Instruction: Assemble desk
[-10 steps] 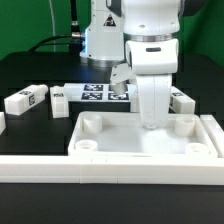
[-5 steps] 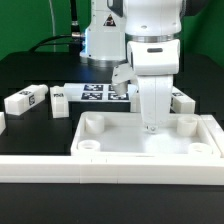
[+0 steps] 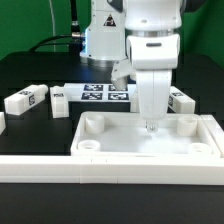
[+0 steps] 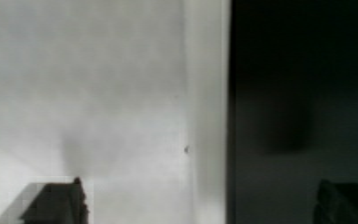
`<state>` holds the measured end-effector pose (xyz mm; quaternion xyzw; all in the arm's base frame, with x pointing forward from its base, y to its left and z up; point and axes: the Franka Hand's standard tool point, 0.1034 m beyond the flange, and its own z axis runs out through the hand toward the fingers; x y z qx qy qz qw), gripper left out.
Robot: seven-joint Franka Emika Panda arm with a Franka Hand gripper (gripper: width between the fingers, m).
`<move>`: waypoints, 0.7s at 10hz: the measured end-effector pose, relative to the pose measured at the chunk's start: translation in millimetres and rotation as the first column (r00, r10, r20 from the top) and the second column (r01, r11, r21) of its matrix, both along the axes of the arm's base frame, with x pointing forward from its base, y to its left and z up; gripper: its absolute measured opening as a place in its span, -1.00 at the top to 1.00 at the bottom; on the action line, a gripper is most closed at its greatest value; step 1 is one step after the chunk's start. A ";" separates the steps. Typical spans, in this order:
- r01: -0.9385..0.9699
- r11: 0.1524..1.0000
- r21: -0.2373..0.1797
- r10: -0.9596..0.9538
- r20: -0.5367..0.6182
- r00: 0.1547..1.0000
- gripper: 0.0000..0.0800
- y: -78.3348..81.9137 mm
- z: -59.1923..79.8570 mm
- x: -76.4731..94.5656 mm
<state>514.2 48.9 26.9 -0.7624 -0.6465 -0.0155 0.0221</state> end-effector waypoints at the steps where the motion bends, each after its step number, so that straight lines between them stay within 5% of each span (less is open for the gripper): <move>1: 0.046 0.999 -0.005 -0.046 0.000 0.999 -0.62 1.8 10.0 -0.5; 4: 0.190 0.982 -0.011 -0.190 0.024 0.982 -0.62 25.6 42.4 -7.4; 7: 0.218 0.976 -0.011 -0.217 0.022 0.976 -0.62 28.8 42.7 -10.1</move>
Offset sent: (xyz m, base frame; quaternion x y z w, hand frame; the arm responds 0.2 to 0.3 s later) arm -0.0190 0.0274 0.0351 -0.0349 -0.0287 0.0867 0.9952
